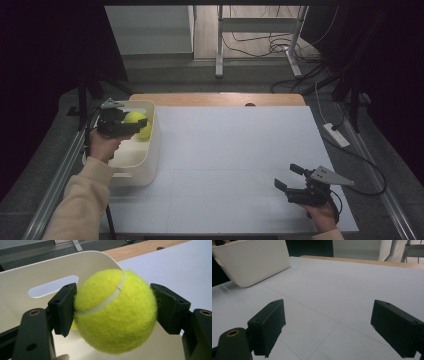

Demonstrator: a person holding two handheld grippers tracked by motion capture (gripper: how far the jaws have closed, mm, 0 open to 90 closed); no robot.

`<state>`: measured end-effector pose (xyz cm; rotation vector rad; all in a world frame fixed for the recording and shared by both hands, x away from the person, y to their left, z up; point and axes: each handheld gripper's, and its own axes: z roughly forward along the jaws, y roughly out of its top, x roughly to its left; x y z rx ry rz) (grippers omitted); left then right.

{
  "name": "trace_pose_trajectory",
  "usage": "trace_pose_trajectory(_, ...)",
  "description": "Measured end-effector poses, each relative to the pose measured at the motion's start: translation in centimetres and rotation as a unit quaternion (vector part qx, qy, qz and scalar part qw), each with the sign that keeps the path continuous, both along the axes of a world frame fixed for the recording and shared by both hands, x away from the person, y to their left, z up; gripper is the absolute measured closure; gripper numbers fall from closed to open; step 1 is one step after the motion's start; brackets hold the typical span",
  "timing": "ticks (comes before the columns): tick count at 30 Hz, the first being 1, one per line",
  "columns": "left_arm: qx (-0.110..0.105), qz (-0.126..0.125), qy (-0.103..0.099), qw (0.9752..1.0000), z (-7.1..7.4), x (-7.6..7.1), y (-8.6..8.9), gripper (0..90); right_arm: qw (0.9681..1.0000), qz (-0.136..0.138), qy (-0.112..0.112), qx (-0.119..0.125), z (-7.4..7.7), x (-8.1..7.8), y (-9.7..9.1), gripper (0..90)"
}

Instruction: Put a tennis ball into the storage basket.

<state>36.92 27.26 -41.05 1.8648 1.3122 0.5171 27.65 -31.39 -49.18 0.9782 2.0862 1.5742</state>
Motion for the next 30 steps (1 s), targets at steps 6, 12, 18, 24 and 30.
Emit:
trace_pose_trajectory(6, -0.009, 0.014, -0.005, 0.9998, 0.1, 0.0, 0.2, 21.8, 1.0000, 0.001, 0.000, -0.001, 0.0, 0.0, 0.0, 12.2)
trace_pose_trajectory(12, -0.038, 0.029, -0.023, 0.9986, 0.9, -0.7, 0.3, 8.8, 1.0000, 0.002, 0.000, 0.000, 0.0, 0.0, 0.1, 12.2)
trace_pose_trajectory(18, -0.059, -0.004, -0.041, 0.9974, 1.3, -1.7, 0.1, 8.0, 1.0000, 0.001, 0.001, 0.003, 0.0, 0.2, 0.0, 12.2)
trace_pose_trajectory(24, -0.072, -0.033, -0.056, 0.9953, 1.7, -2.4, -0.2, 8.0, 1.0000, 0.003, 0.004, 0.007, 0.0, 0.5, 0.2, 12.2)
trace_pose_trajectory(30, -0.082, -0.056, -0.065, 0.9930, 1.7, -3.0, -1.0, 7.8, 0.9999, 0.009, 0.007, 0.007, -0.2, 0.9, 0.4, 12.3)
